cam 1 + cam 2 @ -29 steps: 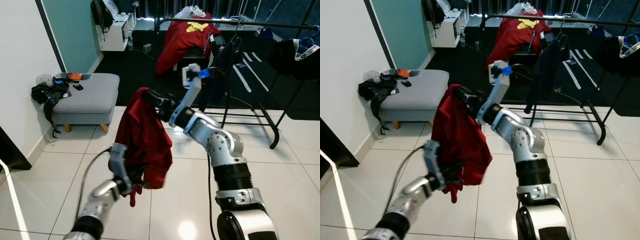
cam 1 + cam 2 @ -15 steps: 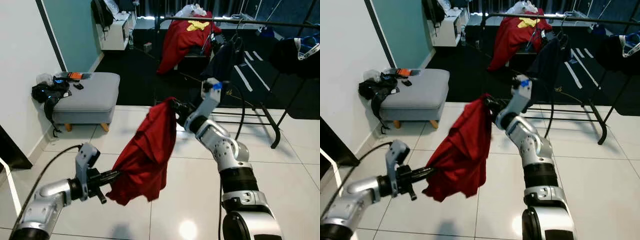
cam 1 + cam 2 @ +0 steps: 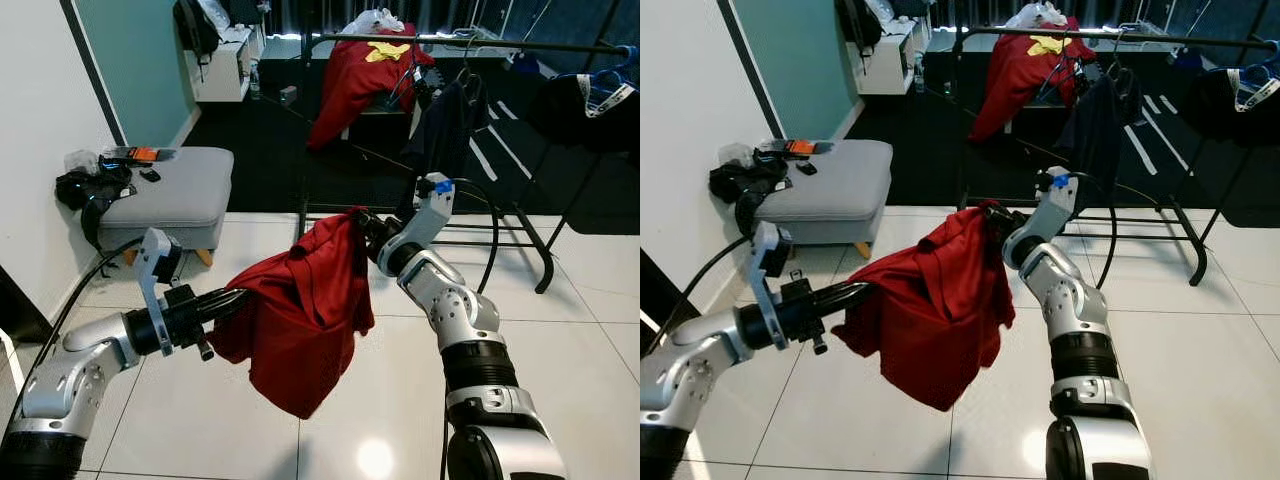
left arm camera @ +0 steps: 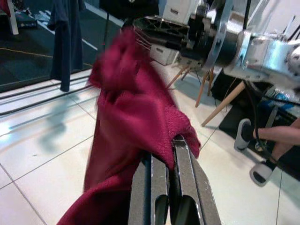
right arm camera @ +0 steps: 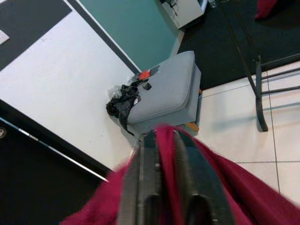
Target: Hang hanger
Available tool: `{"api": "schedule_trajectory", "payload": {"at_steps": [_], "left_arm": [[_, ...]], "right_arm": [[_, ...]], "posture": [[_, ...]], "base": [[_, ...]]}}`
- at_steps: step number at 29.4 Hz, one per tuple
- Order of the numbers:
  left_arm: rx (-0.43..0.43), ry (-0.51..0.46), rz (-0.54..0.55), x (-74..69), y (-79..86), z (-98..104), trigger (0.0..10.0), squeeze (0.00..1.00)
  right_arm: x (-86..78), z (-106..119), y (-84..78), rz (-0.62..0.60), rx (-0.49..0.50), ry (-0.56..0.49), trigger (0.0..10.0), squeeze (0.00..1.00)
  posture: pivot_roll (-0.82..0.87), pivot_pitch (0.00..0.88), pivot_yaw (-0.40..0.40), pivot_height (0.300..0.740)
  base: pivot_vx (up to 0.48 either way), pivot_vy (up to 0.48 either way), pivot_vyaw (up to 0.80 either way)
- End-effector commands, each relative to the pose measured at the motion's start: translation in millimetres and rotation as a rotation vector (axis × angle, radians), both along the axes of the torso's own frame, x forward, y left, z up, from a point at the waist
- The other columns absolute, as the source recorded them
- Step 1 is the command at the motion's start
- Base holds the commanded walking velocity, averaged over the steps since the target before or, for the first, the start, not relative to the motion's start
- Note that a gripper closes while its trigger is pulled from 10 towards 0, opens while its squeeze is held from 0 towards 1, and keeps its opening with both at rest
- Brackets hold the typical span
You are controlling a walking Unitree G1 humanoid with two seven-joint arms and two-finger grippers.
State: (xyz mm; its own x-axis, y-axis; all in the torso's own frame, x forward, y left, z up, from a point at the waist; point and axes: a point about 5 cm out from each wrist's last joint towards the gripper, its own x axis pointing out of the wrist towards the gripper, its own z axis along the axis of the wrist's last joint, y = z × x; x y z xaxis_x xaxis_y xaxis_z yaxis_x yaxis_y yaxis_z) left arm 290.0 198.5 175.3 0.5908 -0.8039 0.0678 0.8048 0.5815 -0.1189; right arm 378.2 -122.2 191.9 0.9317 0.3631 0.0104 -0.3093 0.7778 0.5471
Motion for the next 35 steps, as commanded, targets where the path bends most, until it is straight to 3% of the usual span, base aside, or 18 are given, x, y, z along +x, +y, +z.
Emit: {"api": "schedule_trajectory", "payload": {"at_steps": [1,2,5,9,10,11,14,15,16,17,22,24,26,27,29,30,34,35], "left_arm": [[-0.009,-0.026,-0.006,-0.4,1.0,10.5,0.0,0.00],[-0.014,-0.032,-0.008,-0.3,0.4,12.3,0.0,0.00],[-0.019,-0.033,-0.007,-0.5,0.0,14.0,0.0,0.00],[-0.041,-0.059,0.018,3.1,-0.2,20.2,0.0,0.00],[-0.044,-0.069,0.027,5.2,-1.5,23.0,0.0,0.00],[-0.041,-0.078,0.022,6.5,-4.3,25.5,0.0,0.00],[-0.038,-0.082,0.015,7.1,-6.4,26.9,0.0,0.00],[-0.032,-0.088,-0.004,6.8,-9.8,29.4,0.0,0.00],[-0.032,-0.088,-0.004,6.8,-9.8,29.4,0.0,0.00],[-0.032,-0.099,-0.034,6.1,-14.0,34.0,0.0,0.00],[-0.032,-0.112,-0.089,4.5,-20.5,41.5,0.0,0.00],[0.049,-0.085,-0.183,-1.1,-25.2,38.6,0.0,0.00],[0.049,-0.085,-0.183,-1.1,-25.2,38.6,0.0,0.00],[0.098,-0.077,-0.204,-2.3,-25.3,36.3,0.0,0.00],[0.125,-0.067,-0.181,0.5,-23.9,35.3,0.0,0.00],[0.151,-0.076,-0.040,14.1,-20.5,38.2,0.0,0.00],[0.152,-0.071,0.092,26.9,-18.0,41.4,0.0,0.00],[0.158,-0.064,0.168,33.4,-16.8,42.2,2.5,0.00]], "right_arm": [[-1.2,-3.3,-0.2,-0.010,-0.032,-0.002,10.0,1.00],[-2.4,-6.8,0.8,0.010,-0.080,0.006,10.0,0.00],[-3.2,-9.4,1.5,0.025,-0.112,0.011,10.0,0.00],[-7.9,-27.0,-3.1,0.043,-0.229,0.043,10.0,0.00],[-10.8,-35.2,-6.5,0.049,-0.255,0.062,10.0,0.36],[-13.3,-42.1,-10.0,0.052,-0.282,0.076,10.0,0.55],[-14.6,-45.5,-11.9,0.053,-0.292,0.084,10.0,0.51],[-15.4,-47.0,-13.2,0.060,-0.344,0.065,10.0,0.26],[-15.4,-47.0,-13.2,0.060,-0.344,0.065,10.0,0.26],[-16.2,-46.5,-12.3,0.083,-0.389,0.031,10.0,0.00],[-17.1,-42.6,-8.5,0.127,-0.445,-0.046,10.0,0.00],[-16.6,-34.5,-8.4,0.150,-0.437,-0.137,10.0,0.00],[-16.6,-34.5,-8.4,0.150,-0.437,-0.137,10.0,0.00],[-15.7,-29.7,-11.0,0.146,-0.426,-0.172,10.0,0.00],[-15.1,-24.9,-13.4,0.141,-0.411,-0.201,10.0,0.00],[-15.9,-17.3,-14.6,0.141,-0.375,-0.238,10.0,0.00],[-17.5,-12.7,-13.3,0.152,-0.349,-0.268,10.0,0.00],[-18.5,-11.2,-12.1,0.158,-0.339,-0.283,10.0,0.00]], "posture": [[0.10,0.032,0.012,0.740],[0.09,0.028,0.014,0.740],[0.09,0.028,0.014,0.740],[0.09,0.023,0.016,0.740],[0.09,0.019,0.018,0.740],[0.09,0.017,0.021,0.740],[0.09,0.017,0.021,0.740],[0.09,0.016,0.022,0.740],[0.09,0.016,0.022,0.740],[0.09,0.016,0.024,0.740],[0.09,0.019,0.022,0.740],[0.10,0.022,0.020,0.740],[0.10,0.022,0.020,0.740],[0.10,0.023,0.021,0.740],[0.10,0.024,0.022,0.740],[0.10,0.020,0.025,0.740],[0.10,0.020,0.025,0.740],[0.11,0.015,0.026,0.740]], "base": [[0.000,0.000,0.00],[0.000,0.000,0.00],[0.000,0.000,0.00],[0.000,0.000,0.00],[0.000,0.000,0.00],[0.000,0.000,0.00],[0.000,0.000,0.00],[0.000,0.000,0.00],[0.000,0.000,0.00],[0.000,0.000,0.00],[0.000,0.000,0.00],[0.000,0.000,0.00],[0.000,0.000,0.00],[0.000,0.000,0.00],[0.000,0.000,0.00],[0.000,0.000,0.00],[0.000,0.000,0.00],[0.000,0.000,0.00]]}}
